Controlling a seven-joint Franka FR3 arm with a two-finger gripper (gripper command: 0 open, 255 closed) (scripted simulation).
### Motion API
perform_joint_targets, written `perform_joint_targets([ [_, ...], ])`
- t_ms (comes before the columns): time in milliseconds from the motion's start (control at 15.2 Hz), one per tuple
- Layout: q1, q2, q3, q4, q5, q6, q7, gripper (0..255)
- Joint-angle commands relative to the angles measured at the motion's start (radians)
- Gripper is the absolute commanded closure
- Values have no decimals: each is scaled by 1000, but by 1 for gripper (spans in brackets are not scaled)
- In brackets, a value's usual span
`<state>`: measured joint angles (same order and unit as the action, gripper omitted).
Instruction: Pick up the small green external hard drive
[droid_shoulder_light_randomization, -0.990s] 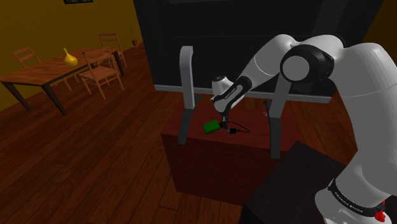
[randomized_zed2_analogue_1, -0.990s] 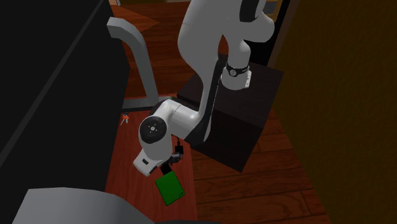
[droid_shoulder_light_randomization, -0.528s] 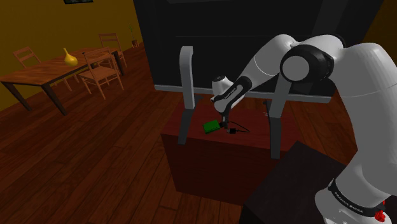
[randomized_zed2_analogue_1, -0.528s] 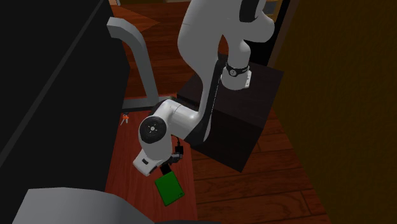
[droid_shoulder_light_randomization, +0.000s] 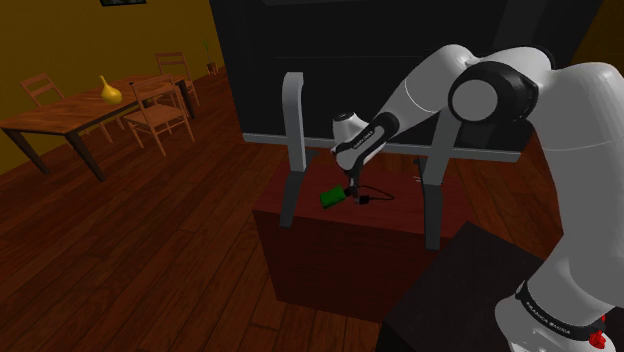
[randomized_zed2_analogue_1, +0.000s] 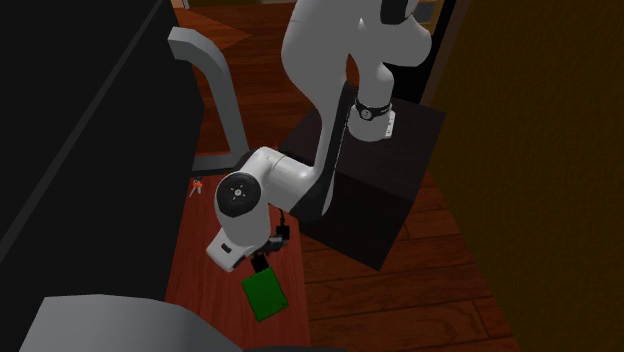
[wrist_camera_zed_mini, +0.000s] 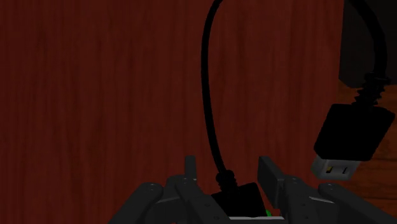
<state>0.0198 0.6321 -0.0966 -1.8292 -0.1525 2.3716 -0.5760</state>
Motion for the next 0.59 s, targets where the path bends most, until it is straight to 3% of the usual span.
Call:
perform_joint_targets([
  [0, -1, -18, 0, 0, 1, -18, -4, 255],
  [528, 1, -95, 0, -2, 2, -91, -15, 255],
])
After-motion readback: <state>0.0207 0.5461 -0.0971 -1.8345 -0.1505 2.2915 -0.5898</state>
